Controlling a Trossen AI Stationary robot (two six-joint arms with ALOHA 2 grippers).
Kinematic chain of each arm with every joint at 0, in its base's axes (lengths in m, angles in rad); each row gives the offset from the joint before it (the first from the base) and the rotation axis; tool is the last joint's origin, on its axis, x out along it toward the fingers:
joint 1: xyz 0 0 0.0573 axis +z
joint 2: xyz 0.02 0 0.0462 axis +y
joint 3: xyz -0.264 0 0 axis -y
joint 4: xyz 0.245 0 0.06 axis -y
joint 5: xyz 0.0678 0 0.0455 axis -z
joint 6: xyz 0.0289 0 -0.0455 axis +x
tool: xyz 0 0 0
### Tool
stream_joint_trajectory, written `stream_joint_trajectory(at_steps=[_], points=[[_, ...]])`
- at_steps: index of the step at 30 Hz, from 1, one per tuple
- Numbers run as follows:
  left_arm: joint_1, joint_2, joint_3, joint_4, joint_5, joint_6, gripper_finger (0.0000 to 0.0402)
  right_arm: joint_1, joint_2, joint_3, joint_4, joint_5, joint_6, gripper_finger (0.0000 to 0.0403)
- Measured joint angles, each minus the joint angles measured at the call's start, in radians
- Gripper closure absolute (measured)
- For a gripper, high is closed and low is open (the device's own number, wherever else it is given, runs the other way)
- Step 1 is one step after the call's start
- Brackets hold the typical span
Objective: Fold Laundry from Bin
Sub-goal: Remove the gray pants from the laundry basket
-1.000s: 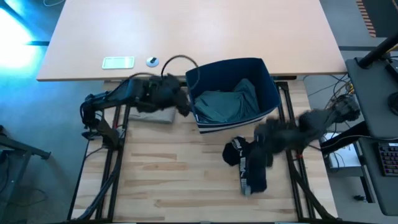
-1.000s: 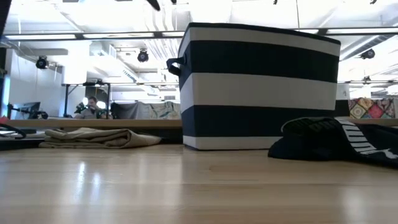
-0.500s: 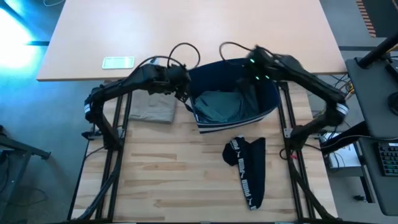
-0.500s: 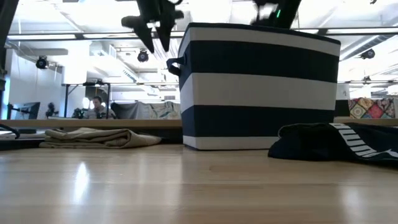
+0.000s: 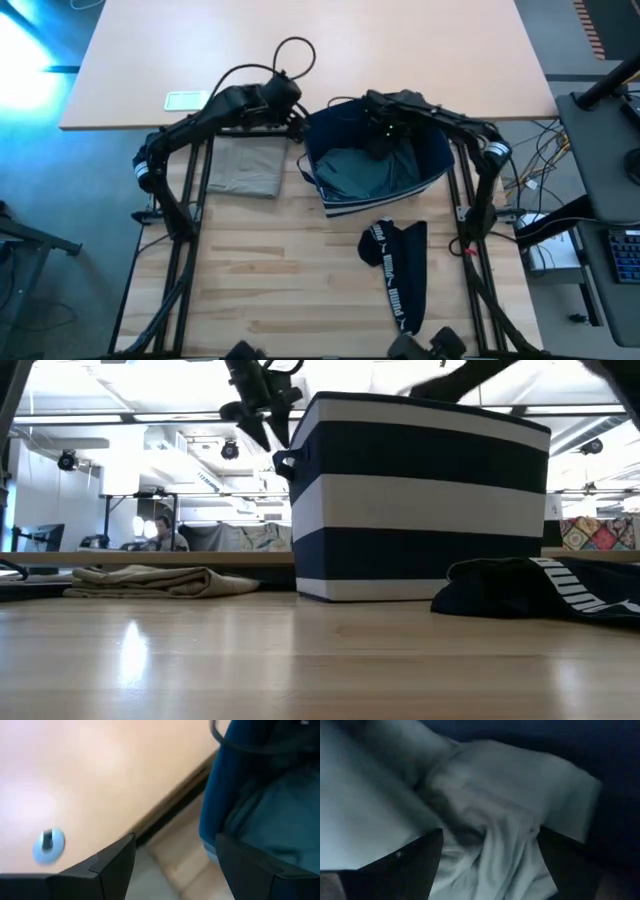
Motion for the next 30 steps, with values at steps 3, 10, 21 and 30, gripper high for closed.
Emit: stream_joint_trajectory(at_steps=[3,10,21,30], points=[[0.027,0.000,0.000,0.070,0.036,0.032,0.0146,0.056,-0.042,0.027,-0.010,-0.014,-0.006,0.0081],[0.079,0.000,0.000,0.156,0.088,0.051,0.0146,0.116,0.004,-0.003,0.104,-0.147,-0.064,0.0082],[0.082,-0.008,0.024,0.187,0.158,-0.006,0.0146,0.110,0.198,-0.013,0.209,-0.092,-0.136,0.0215],[0.085,-0.013,0.114,0.183,0.157,-0.002,0.0146,0.151,0.026,-0.011,0.226,-0.073,-0.110,0.0391]])
